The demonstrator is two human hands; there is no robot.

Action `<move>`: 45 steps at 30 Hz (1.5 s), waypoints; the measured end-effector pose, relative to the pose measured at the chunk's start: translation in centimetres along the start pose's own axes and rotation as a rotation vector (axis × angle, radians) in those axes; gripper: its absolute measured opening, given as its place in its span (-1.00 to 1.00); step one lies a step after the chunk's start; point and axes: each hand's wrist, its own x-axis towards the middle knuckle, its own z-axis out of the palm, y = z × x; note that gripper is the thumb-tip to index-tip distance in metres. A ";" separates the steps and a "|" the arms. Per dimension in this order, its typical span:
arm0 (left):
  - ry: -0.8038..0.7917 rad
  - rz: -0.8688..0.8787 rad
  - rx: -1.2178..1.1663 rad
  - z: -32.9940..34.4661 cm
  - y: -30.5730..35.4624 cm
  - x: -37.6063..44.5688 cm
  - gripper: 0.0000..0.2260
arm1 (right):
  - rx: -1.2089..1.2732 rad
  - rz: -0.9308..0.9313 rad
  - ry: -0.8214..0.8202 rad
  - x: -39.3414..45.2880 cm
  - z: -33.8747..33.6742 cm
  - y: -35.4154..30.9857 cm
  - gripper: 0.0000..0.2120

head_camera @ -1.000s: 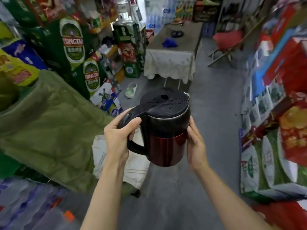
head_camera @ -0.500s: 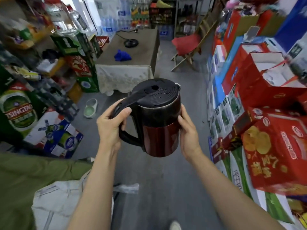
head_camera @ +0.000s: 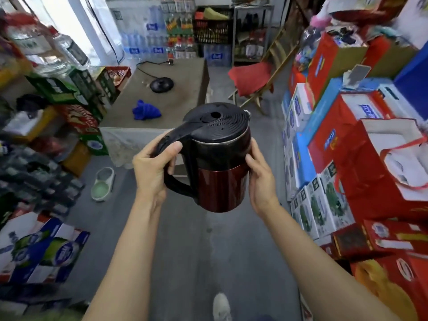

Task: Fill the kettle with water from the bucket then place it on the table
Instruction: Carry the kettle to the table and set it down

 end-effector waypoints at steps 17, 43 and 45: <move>0.098 0.023 -0.043 16.0 -8.4 28.0 -0.67 | -0.089 0.065 -0.068 33.9 -9.9 -1.5 -0.44; 0.476 0.115 0.000 23.5 -15.1 65.5 -0.69 | -0.123 0.243 -0.441 80.8 -7.9 2.9 -0.43; 0.514 0.142 -0.014 23.5 -15.0 66.9 -0.71 | -0.086 0.274 -0.493 83.3 -6.8 3.4 -0.44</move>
